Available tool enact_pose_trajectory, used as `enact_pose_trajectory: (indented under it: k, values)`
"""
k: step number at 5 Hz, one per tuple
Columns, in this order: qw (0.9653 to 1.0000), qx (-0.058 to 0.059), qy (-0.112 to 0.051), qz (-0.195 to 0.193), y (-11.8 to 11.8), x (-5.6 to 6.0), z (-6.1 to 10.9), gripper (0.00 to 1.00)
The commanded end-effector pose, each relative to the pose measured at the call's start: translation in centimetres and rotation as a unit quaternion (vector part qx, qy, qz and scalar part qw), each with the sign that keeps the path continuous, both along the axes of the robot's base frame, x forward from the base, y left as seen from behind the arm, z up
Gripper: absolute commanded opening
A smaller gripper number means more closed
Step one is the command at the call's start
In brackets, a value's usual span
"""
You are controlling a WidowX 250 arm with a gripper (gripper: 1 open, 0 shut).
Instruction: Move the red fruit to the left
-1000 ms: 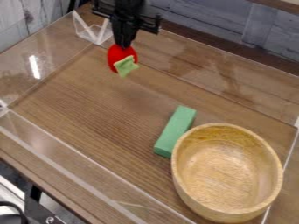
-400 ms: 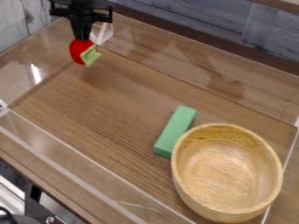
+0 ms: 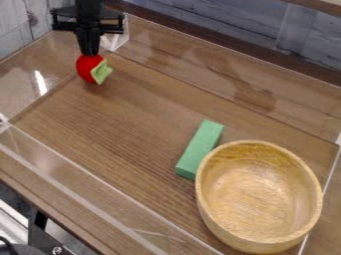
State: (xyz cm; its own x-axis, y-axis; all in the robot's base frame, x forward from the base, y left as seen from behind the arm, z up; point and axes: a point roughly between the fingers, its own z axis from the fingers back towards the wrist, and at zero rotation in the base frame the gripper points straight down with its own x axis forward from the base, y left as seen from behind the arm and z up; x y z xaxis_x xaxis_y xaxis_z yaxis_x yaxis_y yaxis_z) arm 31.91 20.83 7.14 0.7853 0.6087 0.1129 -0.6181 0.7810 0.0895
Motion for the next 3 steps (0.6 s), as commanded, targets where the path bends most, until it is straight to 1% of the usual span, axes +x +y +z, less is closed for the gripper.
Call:
enact_pose_trajectory:
  k: [1,2,3]
  values:
    - [0.9995,-0.001,-0.02,0.024,0.67,0.64,2.15,0.0]
    - [0.9985,-0.016,-0.02,0.047,0.97,1.0,2.89,0.0]
    - [0.9972,-0.024,-0.016,0.069,0.71,0.48,2.0,0.0]
